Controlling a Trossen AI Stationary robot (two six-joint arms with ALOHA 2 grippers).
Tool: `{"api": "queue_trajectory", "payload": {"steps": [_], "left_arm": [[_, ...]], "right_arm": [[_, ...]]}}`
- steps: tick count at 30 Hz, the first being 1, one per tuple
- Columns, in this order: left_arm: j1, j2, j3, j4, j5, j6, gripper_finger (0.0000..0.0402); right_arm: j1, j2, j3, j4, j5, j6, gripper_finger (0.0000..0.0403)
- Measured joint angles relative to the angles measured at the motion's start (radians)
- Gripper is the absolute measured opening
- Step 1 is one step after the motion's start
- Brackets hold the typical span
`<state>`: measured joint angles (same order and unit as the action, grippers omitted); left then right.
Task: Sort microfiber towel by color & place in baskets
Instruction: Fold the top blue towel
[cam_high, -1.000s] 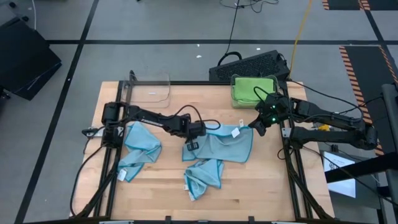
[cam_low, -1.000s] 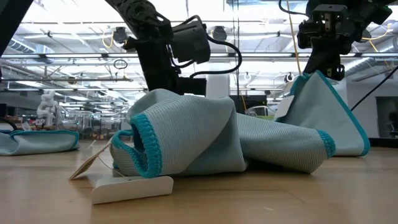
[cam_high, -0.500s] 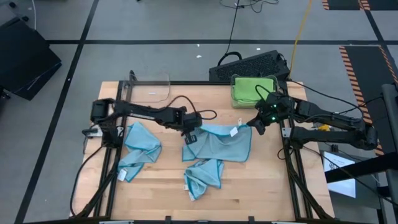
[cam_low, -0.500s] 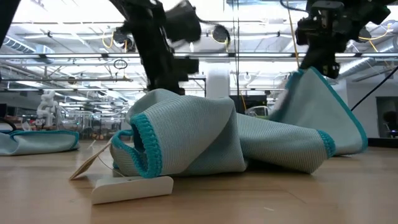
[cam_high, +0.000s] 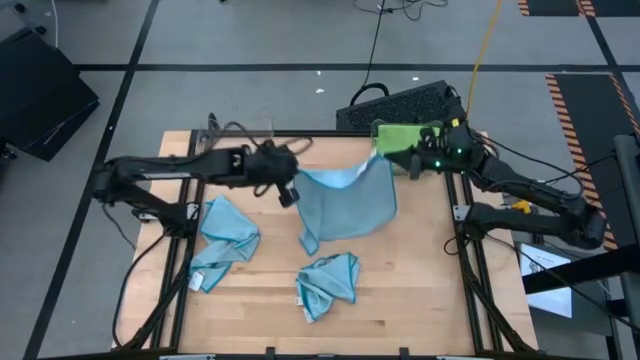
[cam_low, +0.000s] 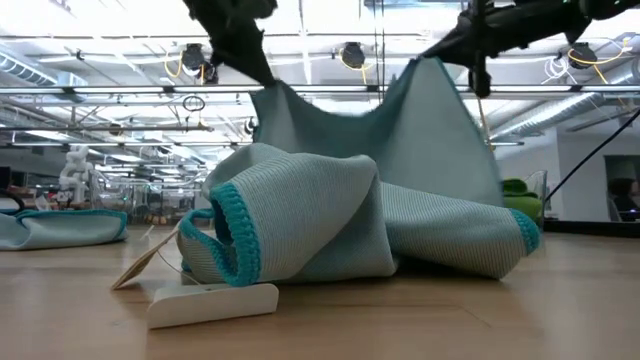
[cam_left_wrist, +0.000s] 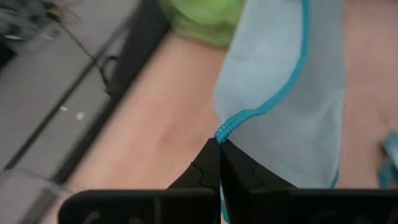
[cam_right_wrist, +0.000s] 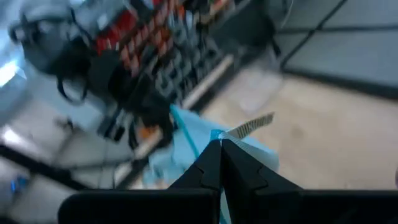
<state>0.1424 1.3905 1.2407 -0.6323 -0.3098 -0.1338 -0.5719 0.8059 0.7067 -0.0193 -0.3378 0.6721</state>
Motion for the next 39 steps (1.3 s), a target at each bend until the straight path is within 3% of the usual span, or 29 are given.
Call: {"api": "queue_trajectory", "payload": {"steps": [7,11,14,19,24,28,34,39], "left_arm": [[0.094,-0.098,0.000,0.132,-0.035,0.064,0.0000],[0.138,-0.156,0.000,0.203,-0.031,0.098,0.0000],[0.160,-0.214,0.001,0.217,0.049,0.091,0.0000],[0.154,-0.283,0.002,0.127,0.219,0.009,0.0000],[0.100,-0.289,0.002,-0.097,0.320,-0.099,0.0000],[0.019,-0.262,0.000,-0.214,0.338,-0.151,0.0000],[-0.115,-0.247,0.000,-0.232,0.360,-0.245,0.0000],[-0.214,-0.210,0.000,-0.234,0.359,-0.311,0.0000]], "right_arm": [[-0.116,0.102,0.000,0.287,-0.012,0.125,0.0000],[-0.183,0.160,0.000,0.458,-0.072,0.210,0.0000],[-0.224,0.169,0.000,0.486,-0.139,0.252,0.0000],[-0.250,0.157,0.000,0.394,-0.345,0.260,0.0000],[-0.236,0.138,0.000,0.195,-0.530,0.244,0.0000],[-0.205,0.123,0.000,0.049,-0.603,0.226,0.0000],[-0.116,0.100,0.000,-0.126,-0.686,0.237,0.0000],[-0.024,0.088,0.000,-0.240,-0.650,0.219,0.0000]]}}
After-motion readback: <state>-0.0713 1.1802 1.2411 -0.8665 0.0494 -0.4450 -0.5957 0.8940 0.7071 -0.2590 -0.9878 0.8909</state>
